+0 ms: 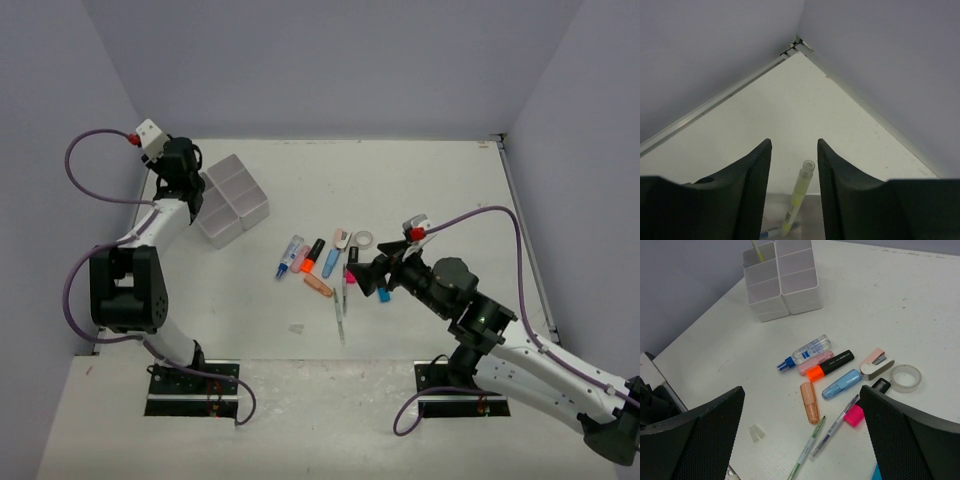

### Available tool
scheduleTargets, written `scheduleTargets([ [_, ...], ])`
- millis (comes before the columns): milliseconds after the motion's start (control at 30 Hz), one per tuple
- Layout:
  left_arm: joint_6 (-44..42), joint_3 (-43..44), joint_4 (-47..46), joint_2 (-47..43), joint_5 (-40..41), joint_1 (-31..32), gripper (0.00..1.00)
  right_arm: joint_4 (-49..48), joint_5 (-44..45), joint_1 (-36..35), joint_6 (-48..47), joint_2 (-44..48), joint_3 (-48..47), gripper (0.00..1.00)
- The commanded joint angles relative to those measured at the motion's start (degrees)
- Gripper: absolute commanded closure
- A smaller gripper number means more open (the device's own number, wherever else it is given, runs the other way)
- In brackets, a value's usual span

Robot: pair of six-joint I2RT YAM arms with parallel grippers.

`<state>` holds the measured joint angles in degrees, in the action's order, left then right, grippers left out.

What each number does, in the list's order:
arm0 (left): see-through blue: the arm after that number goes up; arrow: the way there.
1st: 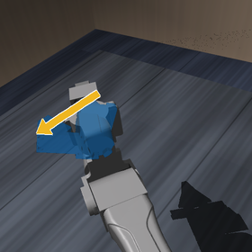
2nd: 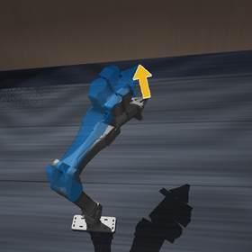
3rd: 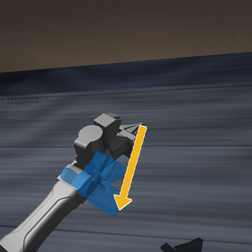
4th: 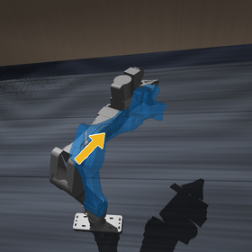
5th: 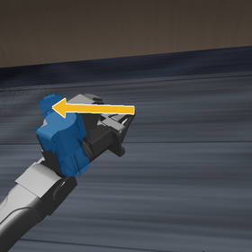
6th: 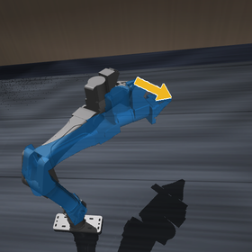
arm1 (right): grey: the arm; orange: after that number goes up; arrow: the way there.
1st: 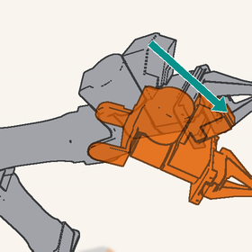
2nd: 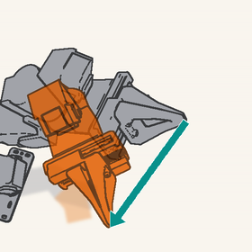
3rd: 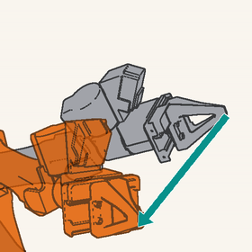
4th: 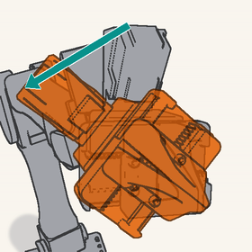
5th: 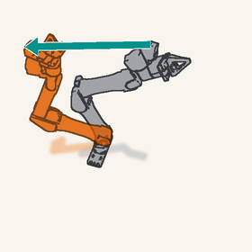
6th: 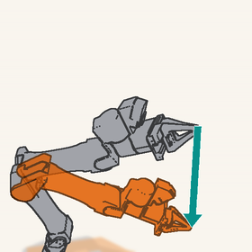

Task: Sort the stationery into containers
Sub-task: Place the pen in the storage box, then pick up the pen from the center of the board.

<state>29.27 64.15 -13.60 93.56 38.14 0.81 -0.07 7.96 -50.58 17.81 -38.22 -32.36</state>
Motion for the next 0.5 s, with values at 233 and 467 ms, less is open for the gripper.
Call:
scheduleTargets([
  [233, 10.0, 7.6, 13.4, -12.5, -4.8, -0.3, 0.13, 14.9, 2.2, 1.2, 10.2, -15.1, -11.6, 0.1],
  [467, 12.9, 12.7, 39.6, -24.5, -27.6, -0.1, 0.0, 26.6, 5.5, 0.8, 22.2, -36.2, -19.6, 0.58],
])
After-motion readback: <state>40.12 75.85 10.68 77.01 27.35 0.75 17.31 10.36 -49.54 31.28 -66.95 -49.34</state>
